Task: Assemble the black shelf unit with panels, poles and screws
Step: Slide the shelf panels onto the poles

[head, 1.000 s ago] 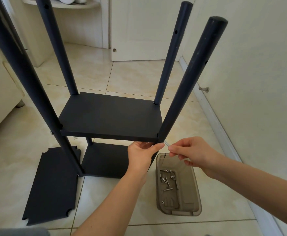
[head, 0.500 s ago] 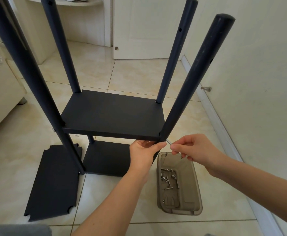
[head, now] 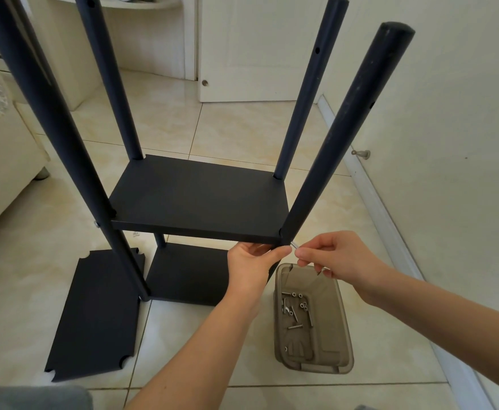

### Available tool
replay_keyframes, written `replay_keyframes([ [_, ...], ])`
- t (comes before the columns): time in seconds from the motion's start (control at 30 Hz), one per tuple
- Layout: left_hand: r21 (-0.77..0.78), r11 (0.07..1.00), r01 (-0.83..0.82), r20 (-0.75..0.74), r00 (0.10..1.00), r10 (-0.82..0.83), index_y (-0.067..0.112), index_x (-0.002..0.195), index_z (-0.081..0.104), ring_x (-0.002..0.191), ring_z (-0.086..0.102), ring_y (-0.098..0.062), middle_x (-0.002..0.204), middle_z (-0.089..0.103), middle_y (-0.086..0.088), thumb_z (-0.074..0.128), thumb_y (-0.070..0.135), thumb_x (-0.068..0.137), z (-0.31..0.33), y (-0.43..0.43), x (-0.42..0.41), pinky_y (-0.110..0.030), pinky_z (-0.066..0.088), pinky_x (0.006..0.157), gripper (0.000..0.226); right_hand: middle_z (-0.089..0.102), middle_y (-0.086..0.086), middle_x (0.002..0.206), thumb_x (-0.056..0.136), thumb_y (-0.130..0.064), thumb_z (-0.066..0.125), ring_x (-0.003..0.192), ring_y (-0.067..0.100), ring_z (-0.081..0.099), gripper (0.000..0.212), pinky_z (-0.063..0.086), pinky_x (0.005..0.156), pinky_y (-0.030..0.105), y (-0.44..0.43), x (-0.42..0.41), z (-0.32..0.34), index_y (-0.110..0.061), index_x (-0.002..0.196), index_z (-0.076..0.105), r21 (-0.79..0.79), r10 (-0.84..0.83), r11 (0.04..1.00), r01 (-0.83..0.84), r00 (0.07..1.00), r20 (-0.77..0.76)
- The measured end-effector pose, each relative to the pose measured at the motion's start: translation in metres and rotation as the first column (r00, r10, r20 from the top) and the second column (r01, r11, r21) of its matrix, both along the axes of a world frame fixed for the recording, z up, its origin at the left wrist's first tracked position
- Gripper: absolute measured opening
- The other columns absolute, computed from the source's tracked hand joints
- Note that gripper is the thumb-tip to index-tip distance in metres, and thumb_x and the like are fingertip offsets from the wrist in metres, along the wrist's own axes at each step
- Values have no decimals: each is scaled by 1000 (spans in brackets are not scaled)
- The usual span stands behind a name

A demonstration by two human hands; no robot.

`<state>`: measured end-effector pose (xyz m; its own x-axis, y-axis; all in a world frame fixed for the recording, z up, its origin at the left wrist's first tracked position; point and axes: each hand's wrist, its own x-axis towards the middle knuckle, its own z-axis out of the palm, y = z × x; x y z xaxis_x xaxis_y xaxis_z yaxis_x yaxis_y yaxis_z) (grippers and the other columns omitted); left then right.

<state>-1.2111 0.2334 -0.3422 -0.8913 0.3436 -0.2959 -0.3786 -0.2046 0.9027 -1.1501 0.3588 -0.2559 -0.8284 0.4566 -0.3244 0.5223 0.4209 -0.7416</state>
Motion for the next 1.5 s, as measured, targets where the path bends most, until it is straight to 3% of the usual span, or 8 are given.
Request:
replay_keyframes([
  [0.17,5,1000,3,-8,1000,-3,28,89,73,81,71,3,84,77,16,87,19,75,-1,0,0,-13,48,67,21,73,-8,71,84,-30,75,52,-3,58,10,42,50,11,0,0,-1,-20,82,75,1,7,1000,-7,1000,-5],
  [0.43,-2,1000,-1,-10,1000,1,26,90,73,80,71,3,84,77,15,88,20,75,-2,0,0,-6,49,56,22,74,-7,73,84,-32,75,60,3,58,12,48,59,20,3,0,-3,-21,83,76,-36,-2,999,2,1000,-15],
  [0.53,-10,1000,-1,1,1000,1,26,91,73,80,71,5,83,76,16,87,21,75,-2,0,0,-7,48,58,23,74,-8,73,84,-33,75,61,4,60,11,49,60,20,4,-1,-4,-22,83,75,-36,-8,999,7,1000,-25],
  [1.5,58,998,-9,2,1000,9,24,88,74,78,73,-1,82,77,10,89,17,72,3,-2,1,-5,49,58,22,74,-11,72,81,-35,77,67,0,66,8,47,50,9,8,-11,-18,-28,81,74,4,58,998,-58,993,-106],
])
